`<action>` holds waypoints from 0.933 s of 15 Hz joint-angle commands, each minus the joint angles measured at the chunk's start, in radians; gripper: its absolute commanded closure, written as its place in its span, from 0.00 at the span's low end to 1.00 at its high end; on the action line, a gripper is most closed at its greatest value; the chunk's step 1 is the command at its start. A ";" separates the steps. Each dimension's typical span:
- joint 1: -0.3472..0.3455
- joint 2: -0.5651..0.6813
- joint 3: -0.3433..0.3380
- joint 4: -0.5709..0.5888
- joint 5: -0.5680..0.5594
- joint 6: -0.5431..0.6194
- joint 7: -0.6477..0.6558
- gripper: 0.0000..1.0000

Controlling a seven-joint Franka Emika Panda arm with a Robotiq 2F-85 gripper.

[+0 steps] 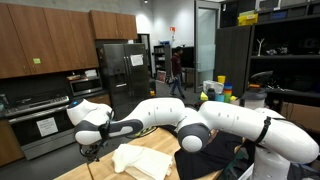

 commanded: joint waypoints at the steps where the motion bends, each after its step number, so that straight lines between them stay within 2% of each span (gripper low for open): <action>1: 0.010 0.001 -0.014 0.015 -0.011 -0.069 -0.060 0.00; 3: 0.018 0.004 -0.025 0.022 -0.027 -0.072 -0.077 0.00; 7: 0.071 -0.003 -0.092 0.008 -0.133 -0.048 -0.156 0.00; 11: 0.146 -0.007 -0.151 0.000 -0.226 -0.069 -0.233 0.00; 14: 0.206 -0.001 -0.192 0.005 -0.281 -0.103 -0.238 0.00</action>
